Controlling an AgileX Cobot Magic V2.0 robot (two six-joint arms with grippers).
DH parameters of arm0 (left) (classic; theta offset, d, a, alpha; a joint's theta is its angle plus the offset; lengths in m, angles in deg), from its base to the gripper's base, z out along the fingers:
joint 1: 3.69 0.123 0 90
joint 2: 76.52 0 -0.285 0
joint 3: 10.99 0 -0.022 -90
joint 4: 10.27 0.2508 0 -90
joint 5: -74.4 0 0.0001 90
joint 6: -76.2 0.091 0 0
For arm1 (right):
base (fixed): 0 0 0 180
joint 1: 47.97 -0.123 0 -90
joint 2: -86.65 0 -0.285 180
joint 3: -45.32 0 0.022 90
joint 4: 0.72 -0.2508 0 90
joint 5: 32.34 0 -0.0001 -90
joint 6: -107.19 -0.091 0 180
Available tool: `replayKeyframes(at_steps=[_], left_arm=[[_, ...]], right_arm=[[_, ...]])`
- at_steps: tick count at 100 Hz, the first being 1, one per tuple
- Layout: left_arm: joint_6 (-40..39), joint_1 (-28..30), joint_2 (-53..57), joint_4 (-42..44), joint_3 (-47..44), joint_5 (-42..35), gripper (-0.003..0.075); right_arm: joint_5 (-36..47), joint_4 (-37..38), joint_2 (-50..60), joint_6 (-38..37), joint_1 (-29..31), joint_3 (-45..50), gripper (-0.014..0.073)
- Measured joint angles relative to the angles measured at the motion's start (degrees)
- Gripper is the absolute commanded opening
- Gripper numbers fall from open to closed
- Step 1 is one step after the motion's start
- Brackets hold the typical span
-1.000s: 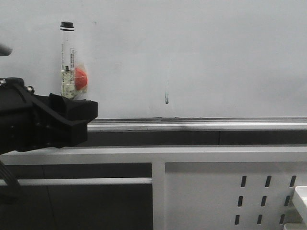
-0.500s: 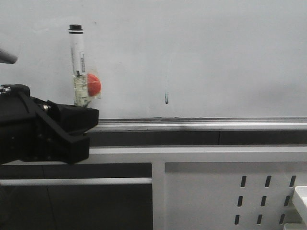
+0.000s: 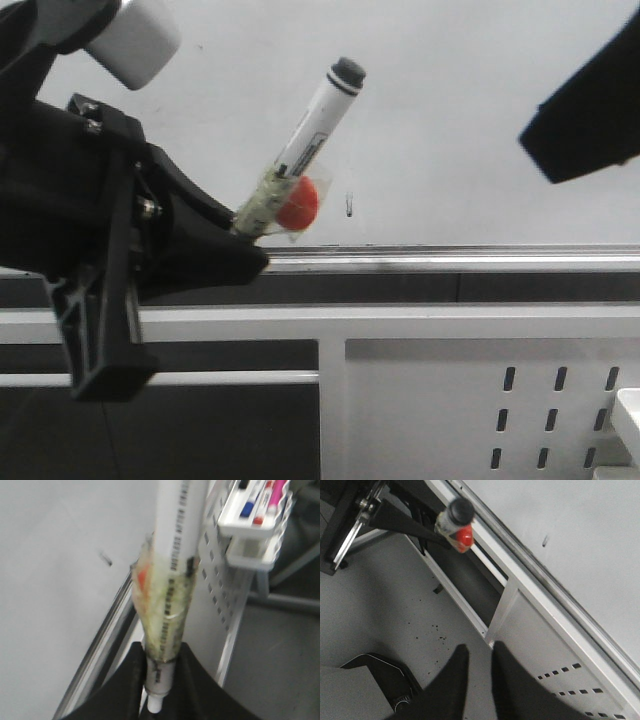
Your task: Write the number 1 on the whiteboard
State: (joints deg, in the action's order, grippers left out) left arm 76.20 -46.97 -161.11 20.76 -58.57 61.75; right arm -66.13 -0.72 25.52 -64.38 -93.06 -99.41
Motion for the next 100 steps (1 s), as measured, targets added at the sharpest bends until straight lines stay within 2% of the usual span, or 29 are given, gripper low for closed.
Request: replayKeyframes(at_steps=[6,11,38,67,100], left_arm=[[0.0,0.0,1.9,2.3,1.1,6.2,-0.002],[0.0,0.0,3.0,3.9,1.5,8.9,-0.002],[0.0,-1.9,5.2,7.8,1.8,10.6,-0.002],[0.0,-3.6,5.2,9.2,1.9,7.3,-0.002],[0.0,-3.6,5.2,9.2,1.9,4.6,-0.002]], right_arm=[[0.0,0.0,-2.3,0.0,-0.6,-1.7,0.0461],[0.2,0.0,-4.0,0.0,-0.8,-3.0,0.0493],[4.0,-0.5,-8.2,0.0,-1.3,-6.4,0.043],[6.5,-0.8,-13.1,0.1,-5.4,-9.8,0.043],[7.3,-0.8,-15.5,0.1,-5.7,-10.3,0.0428]])
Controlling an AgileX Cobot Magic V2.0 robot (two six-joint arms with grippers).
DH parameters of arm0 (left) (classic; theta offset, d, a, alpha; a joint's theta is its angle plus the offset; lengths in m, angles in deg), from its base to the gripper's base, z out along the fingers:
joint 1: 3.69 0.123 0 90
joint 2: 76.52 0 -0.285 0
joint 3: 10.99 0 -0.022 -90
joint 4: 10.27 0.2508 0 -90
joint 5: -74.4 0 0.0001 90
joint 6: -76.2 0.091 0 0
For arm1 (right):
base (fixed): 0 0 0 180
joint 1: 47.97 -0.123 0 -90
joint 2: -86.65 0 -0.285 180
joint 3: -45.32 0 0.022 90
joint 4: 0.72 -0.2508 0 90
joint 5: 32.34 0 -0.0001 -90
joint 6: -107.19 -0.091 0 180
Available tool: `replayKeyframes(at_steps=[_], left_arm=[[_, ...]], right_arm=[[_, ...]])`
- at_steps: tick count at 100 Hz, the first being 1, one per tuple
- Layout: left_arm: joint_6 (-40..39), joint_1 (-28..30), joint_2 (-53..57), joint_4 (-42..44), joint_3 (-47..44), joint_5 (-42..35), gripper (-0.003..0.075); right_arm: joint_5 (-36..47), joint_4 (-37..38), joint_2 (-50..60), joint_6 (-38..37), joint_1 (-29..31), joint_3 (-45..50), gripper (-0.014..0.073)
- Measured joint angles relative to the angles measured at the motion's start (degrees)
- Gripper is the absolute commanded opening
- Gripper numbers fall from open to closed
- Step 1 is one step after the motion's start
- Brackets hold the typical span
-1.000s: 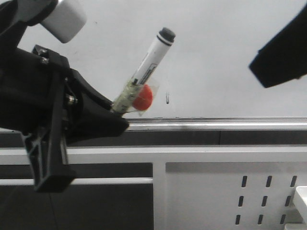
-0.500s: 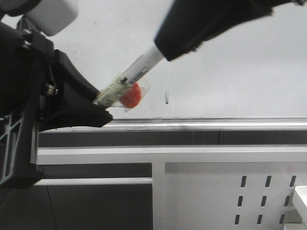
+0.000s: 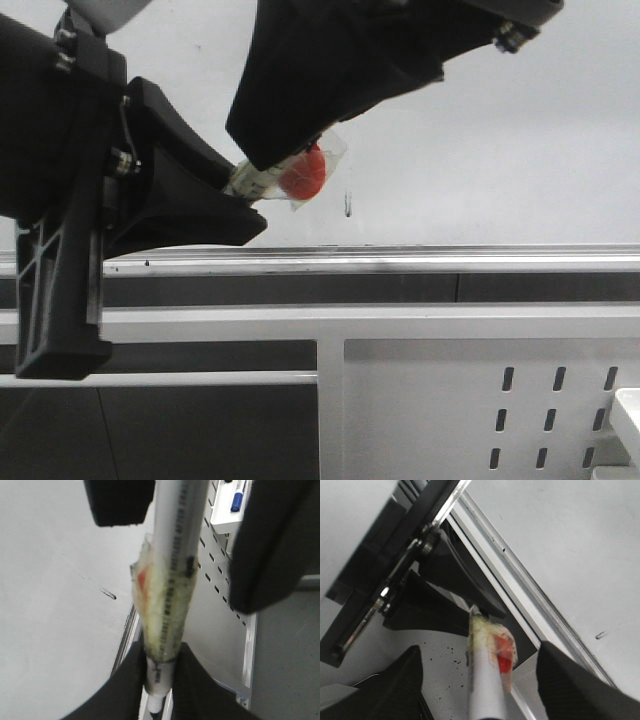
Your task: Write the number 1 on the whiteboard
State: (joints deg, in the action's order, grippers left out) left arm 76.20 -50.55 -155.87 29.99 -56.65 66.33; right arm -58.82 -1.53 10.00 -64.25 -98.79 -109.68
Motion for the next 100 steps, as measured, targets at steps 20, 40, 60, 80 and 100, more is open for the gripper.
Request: replayKeyframes(at_steps=[20,40,60,80,100], left_arm=[[0.0,0.0,0.0,0.0,0.0,-0.5,-0.002],[0.0,0.0,0.0,0.0,0.0,-2.0,-0.0019],[0.0,0.0,0.0,0.0,0.0,-2.3,-0.0015],[0.0,0.0,0.0,0.0,0.0,-2.1,0.0157],[0.0,-0.2,2.2,0.0,0.0,1.5,0.0265]], right_arm=[[0.0,0.0,0.0,0.0,0.0,0.0,0.0251],[0.0,0.0,0.0,0.0,0.0,0.0,-0.0052],[-0.4,0.2,0.0,0.0,0.0,-0.2,-0.0076],[-0.9,0.8,0.0,0.0,0.0,-0.4,-0.0077],[-1.2,0.8,0.4,0.0,0.0,-0.4,-0.0076]])
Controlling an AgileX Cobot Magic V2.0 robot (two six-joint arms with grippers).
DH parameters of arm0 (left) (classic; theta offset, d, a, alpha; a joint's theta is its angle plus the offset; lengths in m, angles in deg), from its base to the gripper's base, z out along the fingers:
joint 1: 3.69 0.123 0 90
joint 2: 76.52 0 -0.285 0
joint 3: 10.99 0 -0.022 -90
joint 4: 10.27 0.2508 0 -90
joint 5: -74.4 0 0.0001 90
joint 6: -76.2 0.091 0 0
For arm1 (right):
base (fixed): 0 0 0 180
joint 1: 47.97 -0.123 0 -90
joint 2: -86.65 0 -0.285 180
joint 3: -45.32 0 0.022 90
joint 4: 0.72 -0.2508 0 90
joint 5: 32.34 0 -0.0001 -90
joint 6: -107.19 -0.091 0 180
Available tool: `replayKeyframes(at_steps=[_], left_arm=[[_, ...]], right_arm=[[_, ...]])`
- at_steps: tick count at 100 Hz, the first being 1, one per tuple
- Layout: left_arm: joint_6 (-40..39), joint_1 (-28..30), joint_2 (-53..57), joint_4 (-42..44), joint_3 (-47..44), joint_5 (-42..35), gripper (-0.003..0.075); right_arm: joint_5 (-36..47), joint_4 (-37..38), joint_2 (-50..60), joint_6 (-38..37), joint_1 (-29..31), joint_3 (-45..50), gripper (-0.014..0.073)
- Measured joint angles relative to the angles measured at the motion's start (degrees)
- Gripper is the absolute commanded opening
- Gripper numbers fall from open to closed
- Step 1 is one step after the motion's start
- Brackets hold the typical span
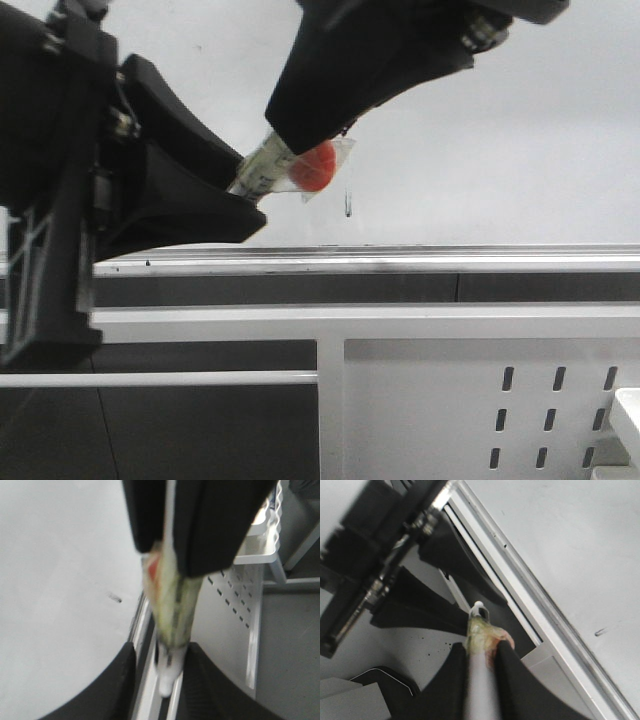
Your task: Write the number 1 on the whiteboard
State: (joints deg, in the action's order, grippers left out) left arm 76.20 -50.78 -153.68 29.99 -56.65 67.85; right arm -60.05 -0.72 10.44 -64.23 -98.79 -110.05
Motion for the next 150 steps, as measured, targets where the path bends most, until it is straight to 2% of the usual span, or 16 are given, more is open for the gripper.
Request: replayKeyframes(at_steps=[20,29,35,49,56,60,62,71,93,115,129,150], left_arm=[[0.0,0.0,6.6,-2.3,0.0,4.1,0.0359],[0.0,0.0,9.9,-4.9,0.0,6.1,0.0408],[0.0,0.0,11.8,-7.4,0.0,8.6,0.0414],[0.0,0.0,15.8,-14.6,-0.1,14.5,0.0369],[0.0,0.3,17.4,-18.0,-1.0,14.8,0.0283],[0.0,0.8,18.0,-20.1,-1.8,14.5,0.0205],[0.0,1.2,18.3,-20.9,-2.1,14.0,0.0147],[-0.3,3.7,19.4,-26.7,-4.3,10.4,-0.0022],[-0.3,9.8,20.1,-40.9,-11.5,-6.7,-0.002],[-0.4,11.5,20.1,-47.5,-16.2,-19.8,-0.002],[-0.4,11.5,20.2,-48.1,-17.0,-23.3,-0.002],[-0.5,11.5,20.2,-48.5,-17.1,-24.3,-0.002]], right_arm=[[0.0,1.9,5.6,-0.5,0.0,1.8,-0.0065],[0.0,5.6,8.8,-3.9,0.0,3.8,-0.0065],[0.0,8.6,11.0,-7.2,0.0,5.5,-0.0065],[2.3,17.1,17.3,-18.4,0.0,10.9,-0.0064],[6.6,21.9,21.7,-24.5,0.0,14.7,-0.0044],[8.4,23.7,23.9,-27.0,0.0,16.5,-0.0046],[9.1,24.5,25.5,-28.6,0.0,17.4,-0.0046],[9.3,26.2,29.2,-31.7,0.0,20.6,-0.0046],[7.9,28.2,31.5,-33.5,0.0,22.7,-0.0046],[9.5,35.6,31.5,-44.0,4.8,22.7,-0.0046],[12.7,37.0,29.6,-46.0,8.8,22.7,-0.0046],[19.0,37.4,24.1,-46.5,9.9,22.5,-0.0046]])
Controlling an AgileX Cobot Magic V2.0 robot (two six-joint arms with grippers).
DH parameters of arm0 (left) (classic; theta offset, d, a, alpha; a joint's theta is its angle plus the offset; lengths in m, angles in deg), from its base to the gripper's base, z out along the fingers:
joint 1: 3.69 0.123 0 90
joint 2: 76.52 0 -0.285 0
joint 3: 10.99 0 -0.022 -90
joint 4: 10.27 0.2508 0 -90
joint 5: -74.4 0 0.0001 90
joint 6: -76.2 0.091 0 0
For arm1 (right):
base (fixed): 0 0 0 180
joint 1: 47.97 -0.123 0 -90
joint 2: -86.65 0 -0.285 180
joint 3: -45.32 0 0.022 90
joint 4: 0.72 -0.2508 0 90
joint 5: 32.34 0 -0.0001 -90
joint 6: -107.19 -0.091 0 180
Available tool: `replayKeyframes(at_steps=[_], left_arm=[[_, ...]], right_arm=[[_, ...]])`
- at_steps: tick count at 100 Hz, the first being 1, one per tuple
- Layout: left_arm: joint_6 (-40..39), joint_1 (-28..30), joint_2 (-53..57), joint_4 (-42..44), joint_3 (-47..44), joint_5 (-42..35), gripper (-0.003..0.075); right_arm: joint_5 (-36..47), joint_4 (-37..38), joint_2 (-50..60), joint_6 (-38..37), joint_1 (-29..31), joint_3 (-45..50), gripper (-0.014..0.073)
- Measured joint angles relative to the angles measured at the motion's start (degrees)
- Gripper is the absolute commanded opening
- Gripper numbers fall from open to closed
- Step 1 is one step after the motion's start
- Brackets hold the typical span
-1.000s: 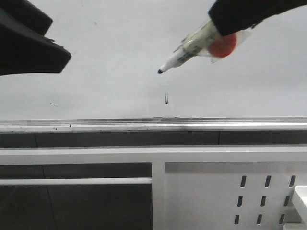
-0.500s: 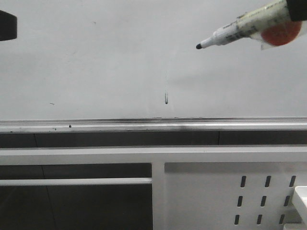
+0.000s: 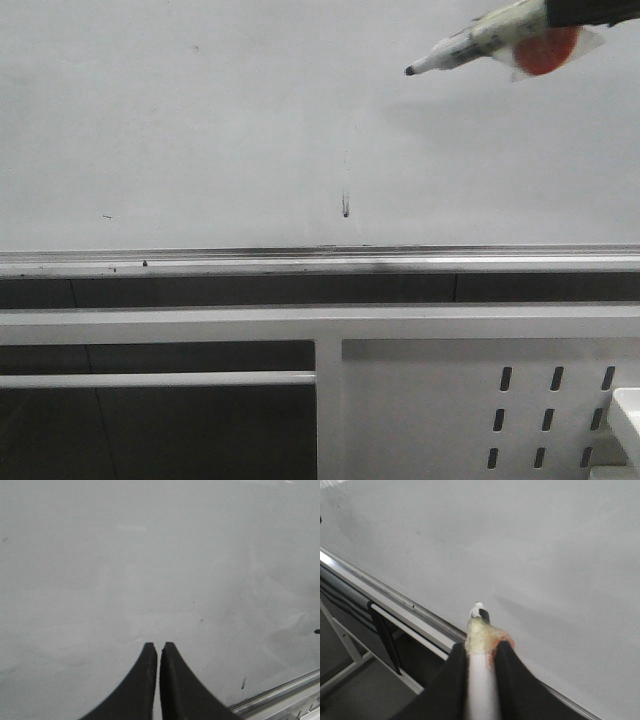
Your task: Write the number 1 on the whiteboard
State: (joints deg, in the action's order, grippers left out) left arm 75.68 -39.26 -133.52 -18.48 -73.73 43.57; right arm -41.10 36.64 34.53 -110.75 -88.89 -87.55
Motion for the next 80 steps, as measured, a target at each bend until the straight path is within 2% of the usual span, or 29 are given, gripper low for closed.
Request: replayKeyframes(at_steps=[20,80], left_arm=[[0.0,0.0,0.0,-0.1,0.0,0.0,-0.002],[0.0,0.0,-2.5,-0.1,0.0,0.0,-0.002]], right_arm=[[-0.7,0.8,-4.5,0.0,0.0,-2.6,-0.0047],[1.2,1.6,-4.9,-0.1,0.1,-2.8,-0.0048]])
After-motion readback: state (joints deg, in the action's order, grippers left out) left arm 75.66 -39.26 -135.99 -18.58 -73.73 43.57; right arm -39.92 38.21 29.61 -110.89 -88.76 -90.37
